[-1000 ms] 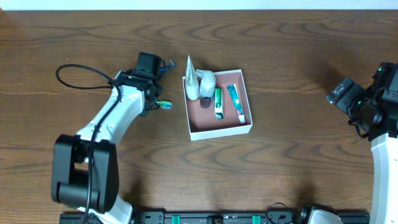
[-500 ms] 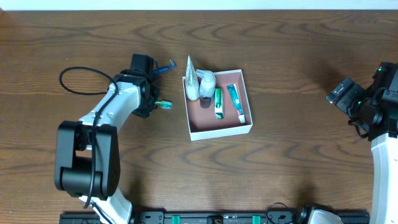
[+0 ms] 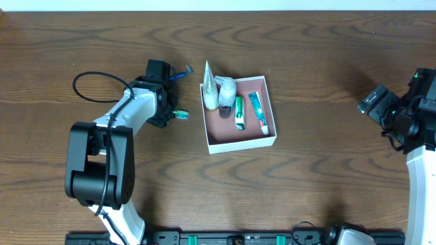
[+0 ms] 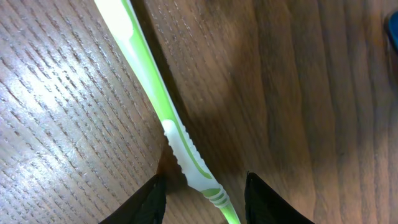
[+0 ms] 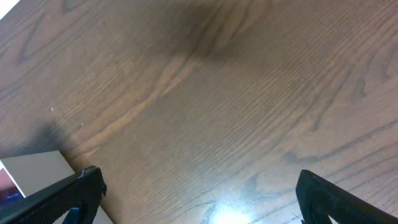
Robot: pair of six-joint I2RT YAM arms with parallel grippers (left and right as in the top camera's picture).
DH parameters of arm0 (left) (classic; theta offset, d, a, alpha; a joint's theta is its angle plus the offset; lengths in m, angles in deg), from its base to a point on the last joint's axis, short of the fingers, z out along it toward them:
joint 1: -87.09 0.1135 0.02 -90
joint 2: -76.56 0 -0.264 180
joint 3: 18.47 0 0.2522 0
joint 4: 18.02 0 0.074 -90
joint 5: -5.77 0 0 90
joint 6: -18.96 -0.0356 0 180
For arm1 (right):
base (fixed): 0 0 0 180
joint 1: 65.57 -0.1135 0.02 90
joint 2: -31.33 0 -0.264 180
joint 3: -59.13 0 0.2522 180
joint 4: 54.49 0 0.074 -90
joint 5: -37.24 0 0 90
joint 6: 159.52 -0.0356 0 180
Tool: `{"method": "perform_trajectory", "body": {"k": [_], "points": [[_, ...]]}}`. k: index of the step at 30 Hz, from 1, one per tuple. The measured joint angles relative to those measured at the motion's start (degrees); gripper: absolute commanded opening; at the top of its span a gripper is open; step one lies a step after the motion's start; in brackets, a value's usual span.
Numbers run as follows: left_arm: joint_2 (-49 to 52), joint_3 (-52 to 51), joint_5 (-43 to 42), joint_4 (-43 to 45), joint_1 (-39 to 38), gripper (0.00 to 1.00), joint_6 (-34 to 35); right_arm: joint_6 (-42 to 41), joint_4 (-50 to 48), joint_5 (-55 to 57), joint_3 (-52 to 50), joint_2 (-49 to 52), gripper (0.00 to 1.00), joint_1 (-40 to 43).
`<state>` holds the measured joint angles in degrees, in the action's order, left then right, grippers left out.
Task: Pack container
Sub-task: 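Grasp the green toothbrush on the table with the left gripper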
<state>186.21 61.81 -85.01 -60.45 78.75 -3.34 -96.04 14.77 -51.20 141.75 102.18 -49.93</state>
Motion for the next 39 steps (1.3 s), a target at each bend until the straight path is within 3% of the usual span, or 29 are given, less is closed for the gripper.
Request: {"method": "perform_trajectory", "body": {"k": [10, 16, 22, 26, 39], "points": [[0.3, 0.4, -3.8, -2.2, 0.1, 0.21, -3.2, 0.0, 0.0, 0.0, 0.0, 0.0, 0.99, 0.0], [0.3, 0.7, -6.5, -6.6, 0.1, 0.19, -5.1, 0.0, 0.0, 0.0, 0.0, 0.0, 0.99, 0.0], [0.3, 0.8, -7.5, -10.2, 0.1, 0.18, -11.8, 0.0, 0.0, 0.0, 0.0, 0.0, 0.99, 0.0], [0.3, 0.8, -7.6, -10.8, 0.1, 0.06, -17.7, 0.0, 0.0, 0.0, 0.0, 0.0, 0.99, 0.0], [0.2, 0.8, -7.7, -11.3, 0.1, 0.06, -29.9, 0.0, 0.0, 0.0, 0.0, 0.0, 0.99, 0.0]]}}
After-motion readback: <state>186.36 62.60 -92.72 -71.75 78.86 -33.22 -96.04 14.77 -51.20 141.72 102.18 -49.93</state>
